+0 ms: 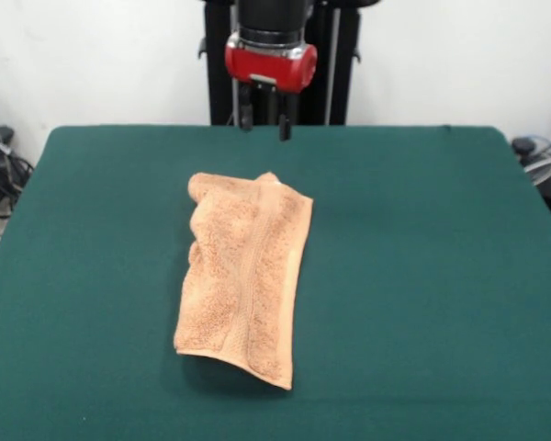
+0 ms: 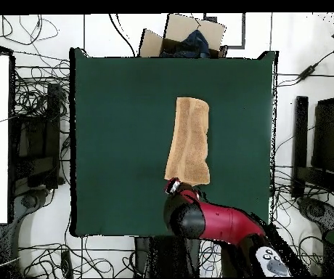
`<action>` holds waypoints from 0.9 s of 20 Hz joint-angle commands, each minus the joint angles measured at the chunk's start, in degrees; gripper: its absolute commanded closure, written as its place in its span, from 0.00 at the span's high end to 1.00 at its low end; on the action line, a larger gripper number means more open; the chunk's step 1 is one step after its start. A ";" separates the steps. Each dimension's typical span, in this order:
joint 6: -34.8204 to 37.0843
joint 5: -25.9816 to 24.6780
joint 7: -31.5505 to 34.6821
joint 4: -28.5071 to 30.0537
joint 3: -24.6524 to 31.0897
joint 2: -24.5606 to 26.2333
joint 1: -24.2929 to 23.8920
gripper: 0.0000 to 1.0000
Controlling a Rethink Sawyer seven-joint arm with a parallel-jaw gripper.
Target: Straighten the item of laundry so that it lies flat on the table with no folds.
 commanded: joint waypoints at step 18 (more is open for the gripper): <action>13.49 -2.11 -4.10 -12.84 8.99 -0.63 -1.85 1.00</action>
